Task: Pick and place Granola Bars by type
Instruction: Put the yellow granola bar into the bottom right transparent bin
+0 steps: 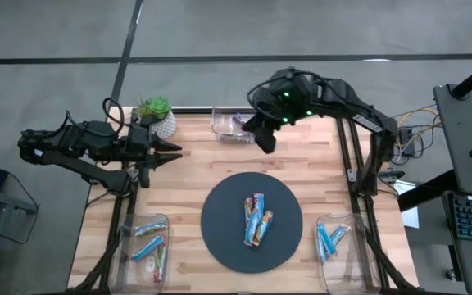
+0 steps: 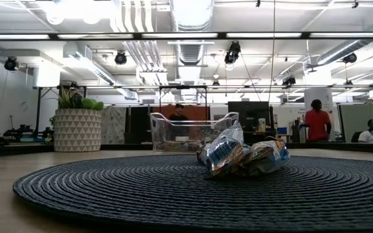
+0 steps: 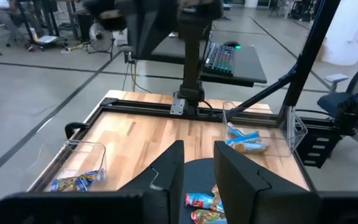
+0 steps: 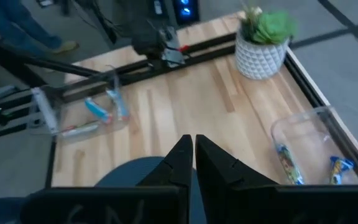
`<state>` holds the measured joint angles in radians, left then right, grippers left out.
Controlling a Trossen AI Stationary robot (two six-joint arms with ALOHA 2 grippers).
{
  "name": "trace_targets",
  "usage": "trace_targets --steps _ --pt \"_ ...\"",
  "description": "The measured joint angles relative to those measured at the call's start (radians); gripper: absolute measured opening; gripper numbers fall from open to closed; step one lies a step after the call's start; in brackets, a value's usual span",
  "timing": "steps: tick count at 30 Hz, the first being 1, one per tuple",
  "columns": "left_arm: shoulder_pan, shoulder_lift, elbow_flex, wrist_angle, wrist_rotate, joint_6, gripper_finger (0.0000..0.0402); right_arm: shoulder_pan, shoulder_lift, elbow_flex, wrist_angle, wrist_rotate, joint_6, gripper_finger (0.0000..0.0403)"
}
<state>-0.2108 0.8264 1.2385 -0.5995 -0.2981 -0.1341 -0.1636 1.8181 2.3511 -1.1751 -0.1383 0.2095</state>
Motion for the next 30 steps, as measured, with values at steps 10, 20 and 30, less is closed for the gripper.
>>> trace_targets --steps 10,20,30 --pt "0.000 0.002 0.000 0.001 -0.003 -0.007 0.0071 0.102 -0.101 -0.052 0.009 0.106 -0.033 0.0013" --pt "0.000 0.002 0.000 0.002 -0.003 -0.026 0.0071 0.152 -0.333 -0.469 0.301 0.216 0.040 0.0013" --pt "0.000 0.008 0.000 0.002 -0.003 -0.028 0.0071 0.159 -0.573 -0.846 0.528 0.176 0.152 0.0013"
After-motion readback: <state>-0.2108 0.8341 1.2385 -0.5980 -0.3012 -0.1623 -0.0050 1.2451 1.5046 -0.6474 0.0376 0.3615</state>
